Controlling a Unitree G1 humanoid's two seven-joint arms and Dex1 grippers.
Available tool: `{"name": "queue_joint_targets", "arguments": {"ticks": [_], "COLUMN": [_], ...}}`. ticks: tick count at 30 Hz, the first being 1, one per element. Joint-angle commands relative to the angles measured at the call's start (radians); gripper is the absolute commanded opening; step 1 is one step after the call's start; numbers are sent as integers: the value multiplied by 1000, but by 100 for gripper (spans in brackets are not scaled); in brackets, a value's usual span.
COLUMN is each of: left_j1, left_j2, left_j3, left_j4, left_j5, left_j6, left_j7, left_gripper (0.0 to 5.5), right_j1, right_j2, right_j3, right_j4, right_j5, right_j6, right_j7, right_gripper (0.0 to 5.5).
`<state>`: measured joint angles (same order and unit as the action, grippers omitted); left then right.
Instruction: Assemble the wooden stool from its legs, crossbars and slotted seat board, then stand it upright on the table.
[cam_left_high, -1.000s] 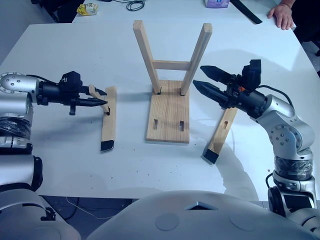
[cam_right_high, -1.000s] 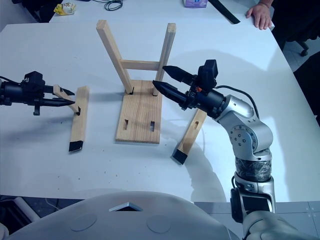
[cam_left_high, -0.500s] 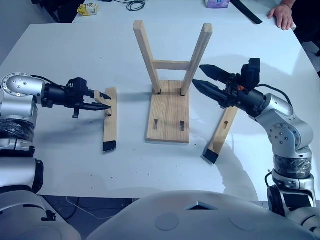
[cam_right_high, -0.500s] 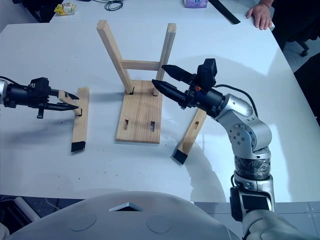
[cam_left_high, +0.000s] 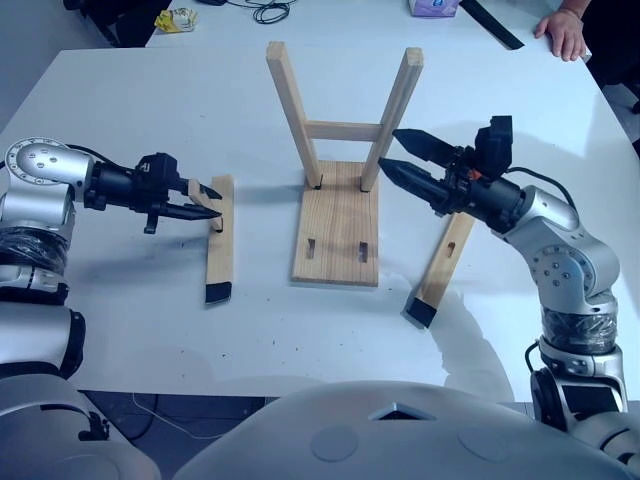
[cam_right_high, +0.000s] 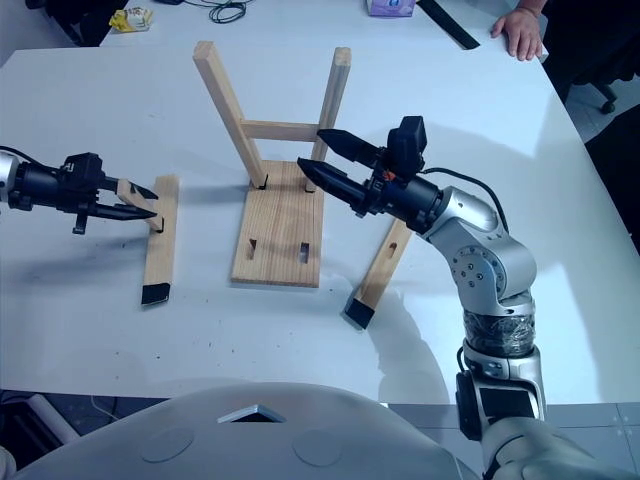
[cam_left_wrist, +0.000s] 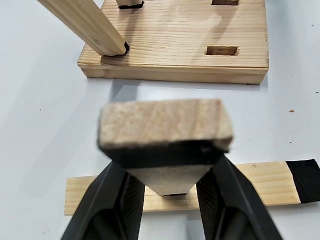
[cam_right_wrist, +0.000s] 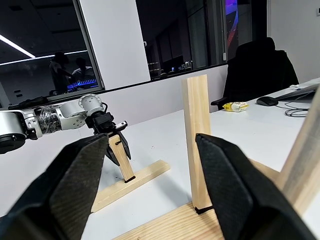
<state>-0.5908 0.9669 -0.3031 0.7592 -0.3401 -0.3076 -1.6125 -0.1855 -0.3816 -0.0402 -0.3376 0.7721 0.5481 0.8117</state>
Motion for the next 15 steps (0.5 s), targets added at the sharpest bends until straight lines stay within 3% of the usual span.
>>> {"name": "queue_joint_targets", "arguments": {"ticks": [1,10,15], "left_j1": [136,76,116], "left_j2": [-40,11,-4], "left_j3": [-142,-250,-228], "left_j4": [55,136,125], "left_j5": [222,212,189], "left_j6": [-33,-57,-59], "left_j7": [1,-2,-1], "left_gripper": [130,130,130], "right_j1": [-4,25,30], "right_j2": [12,47,47], "right_j3": [-1,9,7], "right_j4": [-16,-31,-39], "right_j5": [-3,-16,-11], "right_j6": [-14,-32,-28], "right_j7": [-20,-51,-58], "right_gripper": [322,322,322]}}
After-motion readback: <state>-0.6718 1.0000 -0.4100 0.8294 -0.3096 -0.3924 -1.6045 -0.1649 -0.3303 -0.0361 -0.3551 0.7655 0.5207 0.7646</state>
